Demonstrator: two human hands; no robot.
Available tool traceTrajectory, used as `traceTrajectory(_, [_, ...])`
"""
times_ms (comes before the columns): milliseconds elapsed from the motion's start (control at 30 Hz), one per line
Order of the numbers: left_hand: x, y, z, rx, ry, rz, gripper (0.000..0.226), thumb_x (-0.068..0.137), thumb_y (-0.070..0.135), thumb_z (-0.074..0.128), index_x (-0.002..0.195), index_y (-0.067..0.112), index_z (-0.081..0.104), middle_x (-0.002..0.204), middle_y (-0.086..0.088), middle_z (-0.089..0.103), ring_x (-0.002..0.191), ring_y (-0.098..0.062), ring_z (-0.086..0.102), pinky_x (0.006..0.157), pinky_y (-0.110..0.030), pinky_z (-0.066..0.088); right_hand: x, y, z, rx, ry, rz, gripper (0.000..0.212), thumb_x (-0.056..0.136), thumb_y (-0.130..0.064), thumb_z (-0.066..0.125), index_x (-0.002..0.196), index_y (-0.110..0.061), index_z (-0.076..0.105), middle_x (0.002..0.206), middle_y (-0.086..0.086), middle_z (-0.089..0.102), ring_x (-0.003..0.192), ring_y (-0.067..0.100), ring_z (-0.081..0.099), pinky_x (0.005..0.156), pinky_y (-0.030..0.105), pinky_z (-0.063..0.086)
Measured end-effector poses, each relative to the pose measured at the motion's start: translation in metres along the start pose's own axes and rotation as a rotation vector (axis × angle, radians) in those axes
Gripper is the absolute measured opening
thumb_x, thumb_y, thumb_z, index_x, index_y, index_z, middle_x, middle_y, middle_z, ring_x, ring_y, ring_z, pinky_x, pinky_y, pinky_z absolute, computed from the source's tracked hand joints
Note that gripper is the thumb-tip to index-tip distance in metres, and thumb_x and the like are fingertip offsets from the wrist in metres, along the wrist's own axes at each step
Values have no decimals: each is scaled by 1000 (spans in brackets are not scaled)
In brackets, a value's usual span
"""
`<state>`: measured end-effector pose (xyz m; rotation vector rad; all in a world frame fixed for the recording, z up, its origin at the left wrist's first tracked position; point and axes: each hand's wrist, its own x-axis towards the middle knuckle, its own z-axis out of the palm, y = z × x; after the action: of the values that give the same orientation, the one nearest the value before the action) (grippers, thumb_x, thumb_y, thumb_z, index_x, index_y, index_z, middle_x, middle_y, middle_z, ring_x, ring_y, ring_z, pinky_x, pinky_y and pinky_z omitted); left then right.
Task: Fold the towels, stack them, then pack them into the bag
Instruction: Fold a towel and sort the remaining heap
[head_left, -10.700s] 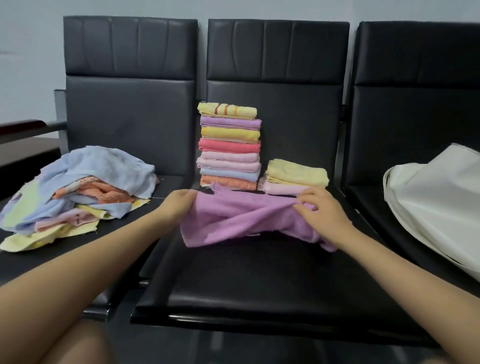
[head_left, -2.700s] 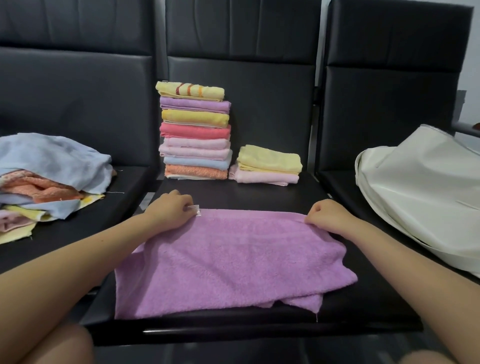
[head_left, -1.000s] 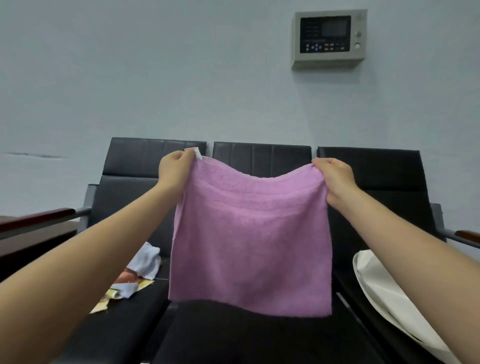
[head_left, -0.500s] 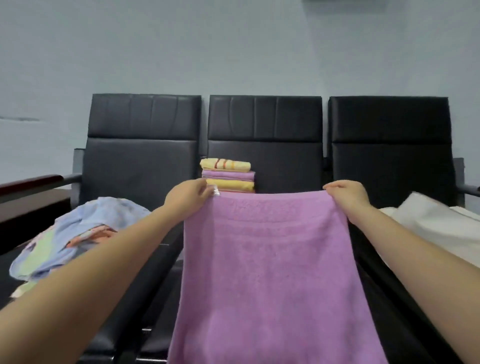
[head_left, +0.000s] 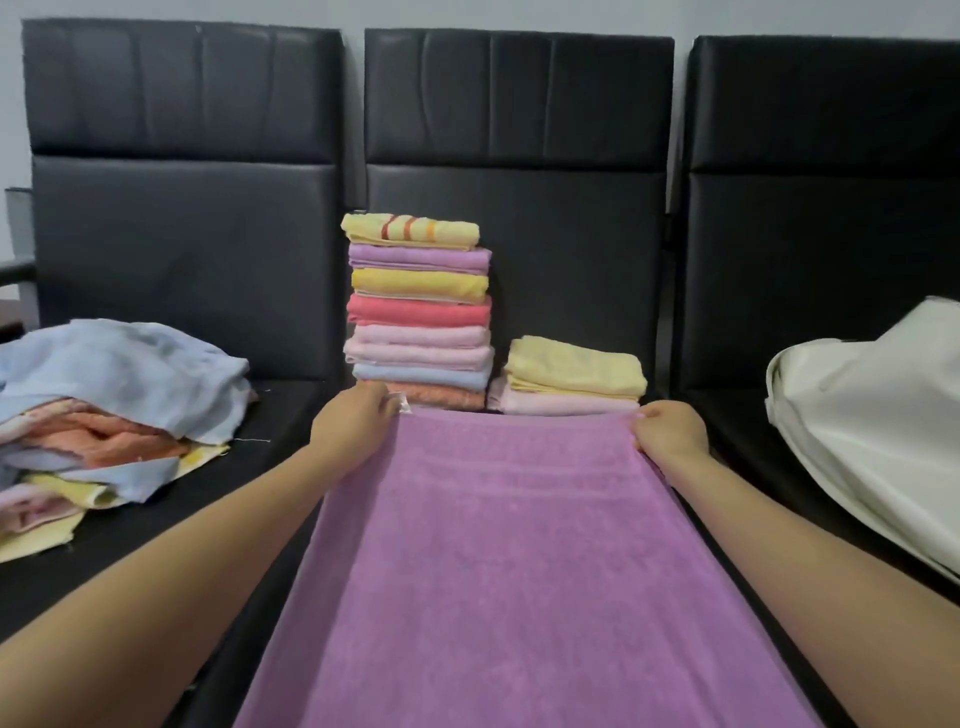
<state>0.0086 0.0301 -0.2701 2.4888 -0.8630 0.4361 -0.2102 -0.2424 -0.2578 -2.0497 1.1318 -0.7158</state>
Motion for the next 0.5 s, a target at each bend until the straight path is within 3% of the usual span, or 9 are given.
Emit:
traceTrajectory(133, [13,-3,21,-10,21,-35,31,99,29,42,73,13,47,79,-7,53,75,-30,53,60,-35,32,12,2,15,-39,69,-40,31,90,-2,48,112,-11,68,114,12,67,106,32,59,79,30,44])
traceTrajectory(233, [12,-6,29,77,-41,-108,27,98,34,41,86,12,52,99,-12,57,91,-33,55,68,-37,36,15,4,23,-105,0,-73,43,90,-2,48,132,-12,55,129,16,56,118,35,52,94,34,42])
traceTrajectory(367, [5,-18,19,267,-141,-146,44,98,47,41,119,10,52,120,-15,52,113,-35,49,87,-44,40,7,3,24,-273,-67,-196,48,90,-5,49,137,-13,50,129,19,46,112,36,52,93,35,42])
traceTrajectory(500, [-9,-18,3,253,-166,-255,47,98,45,44,128,10,48,128,-17,45,122,-36,42,97,-47,37,-12,0,13,-299,-99,-268,46,91,-9,51,137,-16,50,134,13,45,114,30,52,92,34,43])
